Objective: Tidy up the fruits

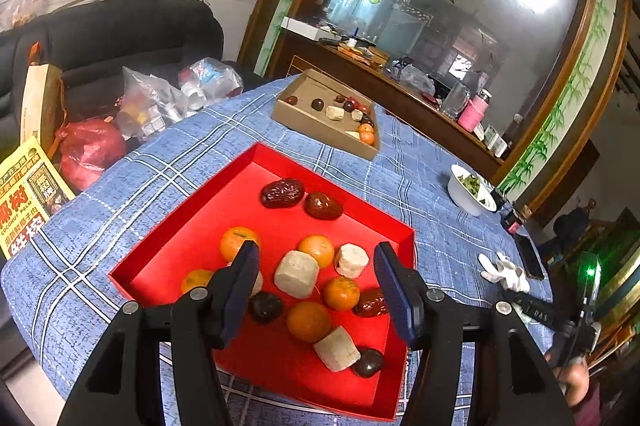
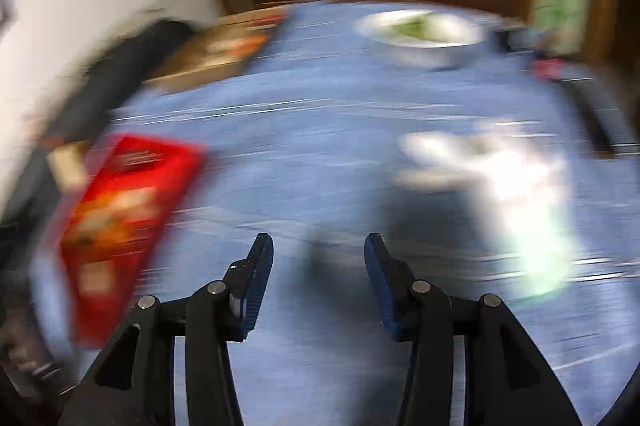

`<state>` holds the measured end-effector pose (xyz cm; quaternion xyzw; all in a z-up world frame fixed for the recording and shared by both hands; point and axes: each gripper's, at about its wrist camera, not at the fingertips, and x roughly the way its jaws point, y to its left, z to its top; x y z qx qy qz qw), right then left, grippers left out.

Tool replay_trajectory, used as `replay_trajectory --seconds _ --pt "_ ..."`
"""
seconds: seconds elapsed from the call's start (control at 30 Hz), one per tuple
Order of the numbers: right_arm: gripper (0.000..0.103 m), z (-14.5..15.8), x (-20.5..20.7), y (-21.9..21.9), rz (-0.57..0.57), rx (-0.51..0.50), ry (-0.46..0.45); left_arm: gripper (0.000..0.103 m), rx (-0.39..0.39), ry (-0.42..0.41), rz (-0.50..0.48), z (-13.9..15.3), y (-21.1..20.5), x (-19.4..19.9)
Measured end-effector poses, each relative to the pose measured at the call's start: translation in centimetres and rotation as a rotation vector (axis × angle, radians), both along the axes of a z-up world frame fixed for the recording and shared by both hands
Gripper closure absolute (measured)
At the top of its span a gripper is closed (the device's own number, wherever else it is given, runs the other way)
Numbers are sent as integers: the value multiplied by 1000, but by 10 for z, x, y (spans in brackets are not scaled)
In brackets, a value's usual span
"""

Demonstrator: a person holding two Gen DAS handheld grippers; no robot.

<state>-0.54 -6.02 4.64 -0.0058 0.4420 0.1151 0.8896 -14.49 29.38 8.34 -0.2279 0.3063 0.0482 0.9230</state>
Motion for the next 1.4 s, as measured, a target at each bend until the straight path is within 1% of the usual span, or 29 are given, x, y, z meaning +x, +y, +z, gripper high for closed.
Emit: replay_trajectory --seconds 0.03,0.1,0.13,0.17,0.2,0.23,0.27,0.33,0.37,0.4,0.43,0.47,0.53,0.57,0.6,0.63,0.73,0.8,0.83,0.87,0.9,0.93,1.07,1.13,1.17,1.23,1.27,1.33,1.4 --pt "57 0 3 -15 -62 -84 -37 41 3 2 -2 0 -2 2" --pt "54 -2 11 -36 -122 -194 -82 41 3 8 -8 -1 -7 6" --pt "46 -5 18 -45 -134 -214 -77 41 3 13 -15 -1 -11 8" --pt "41 -7 27 -55 -144 -214 -68 41 6 16 -22 -1 -14 10" --pt "39 -9 34 -63 -155 -209 -66 41 14 19 -30 0 -18 11" --pt "34 -11 42 -70 -167 -201 -63 41 21 23 -38 0 -23 12" --pt "32 -13 51 -76 -168 -186 -51 41 26 25 -43 1 -25 12" --pt "32 -22 68 -82 -164 -158 -15 41 42 26 -48 4 -30 13" --pt "33 -26 75 -83 -167 -166 -1 41 50 26 -48 6 -32 14" --pt "40 -30 79 -82 -167 -171 10 41 54 25 -46 6 -33 13" --pt "71 -33 83 -82 -168 -178 22 41 59 26 -43 7 -35 15" --pt "97 -35 86 -83 -171 -188 38 41 61 28 -41 8 -35 15" --pt "97 -39 90 -89 -167 -181 52 41 63 31 -41 8 -37 19" --pt "97 -37 92 -92 -180 -209 42 41 66 34 -44 8 -39 21" --pt "97 -34 97 -96 -206 -263 15 41 68 36 -46 8 -40 22" --pt "97 -32 102 -100 -226 -289 2 41 68 38 -47 8 -42 23" --pt "97 -15 127 -129 -315 -308 -41 41 63 46 -42 7 -42 26" --pt "82 -2 141 -146 -358 -330 -69 41 64 49 -40 6 -43 26" --pt "61 2 144 -150 -378 -345 -68 41 64 53 -41 5 -43 27" --pt "44 7 143 -155 -393 -342 -78 41 65 55 -41 5 -42 28" --pt "40 14 138 -157 -397 -321 -103 41 66 59 -39 3 -42 29" --pt "37 20 131 -158 -396 -301 -123 41 63 60 -41 2 -42 30" --pt "37 33 94 -151 -388 -259 -153 41 66 45 -50 2 -44 27" --pt "36 41 68 -141 -348 -172 -163 41 75 26 -40 7 -43 22" --pt "35 45 51 -134 -312 -110 -165 41 98 9 -22 12 -42 16" --pt "31 50 25 -116 -238 -23 -170 39 142 -26 9 22 -41 6" --pt "29 53 10 -102 -187 7 -177 35 184 -56 37 30 -40 -4" --pt "26 58 -11 -73 -111 15 -212 14 253 -109 101 40 -36 -20" --pt "24 62 -28 -39 -43 -4 -247 4 309 -164 170 47 -30 -36"
